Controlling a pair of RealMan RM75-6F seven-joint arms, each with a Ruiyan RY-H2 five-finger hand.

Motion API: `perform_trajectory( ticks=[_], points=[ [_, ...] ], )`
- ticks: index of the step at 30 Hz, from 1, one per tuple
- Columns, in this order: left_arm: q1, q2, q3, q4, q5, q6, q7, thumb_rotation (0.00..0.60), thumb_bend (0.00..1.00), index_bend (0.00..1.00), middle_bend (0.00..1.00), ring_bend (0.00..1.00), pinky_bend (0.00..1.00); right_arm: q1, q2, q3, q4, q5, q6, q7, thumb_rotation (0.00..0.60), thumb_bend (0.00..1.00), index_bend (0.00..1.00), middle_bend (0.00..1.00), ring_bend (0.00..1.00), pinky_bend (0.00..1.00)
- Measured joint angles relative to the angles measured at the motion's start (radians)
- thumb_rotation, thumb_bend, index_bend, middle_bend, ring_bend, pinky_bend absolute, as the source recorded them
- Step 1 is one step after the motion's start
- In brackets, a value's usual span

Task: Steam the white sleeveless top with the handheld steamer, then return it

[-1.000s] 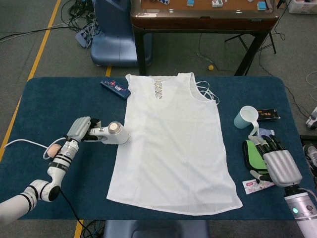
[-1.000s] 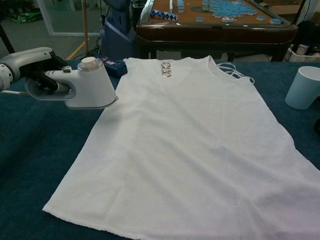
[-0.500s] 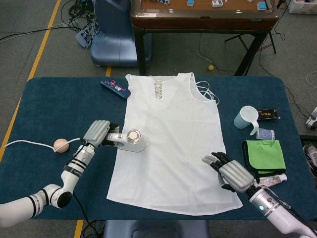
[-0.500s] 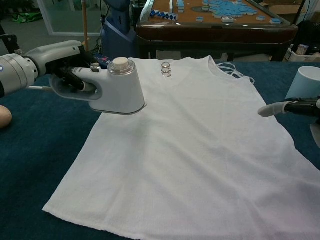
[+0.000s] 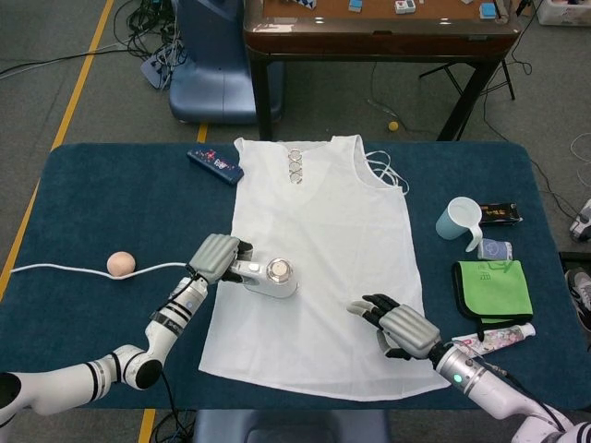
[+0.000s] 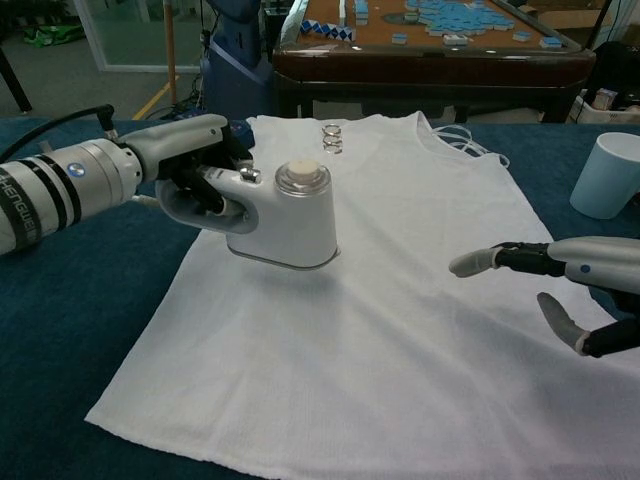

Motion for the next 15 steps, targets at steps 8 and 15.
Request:
perform_trajectory(
  ticks=[8,15],
  points=[
    [-0.029,-0.064,0.011,0.042,0.002,-0.015,0.027,0.600,0.32,0.87,0.85,0.71,0.71,0.032,-0.067,-0.029,0.074,-0.004,-0.011,0.072,0.590,0.84,0.00,0.11,0.02,0.02],
    [-0.048,-0.115,0.014,0.097,0.011,-0.018,0.031,0.600,0.32,0.87,0.85,0.71,0.71,0.044,-0.116,-0.059,0.136,0.000,-0.019,0.093,0.589,0.84,0.00,0.11,0.02,0.02]
  ],
)
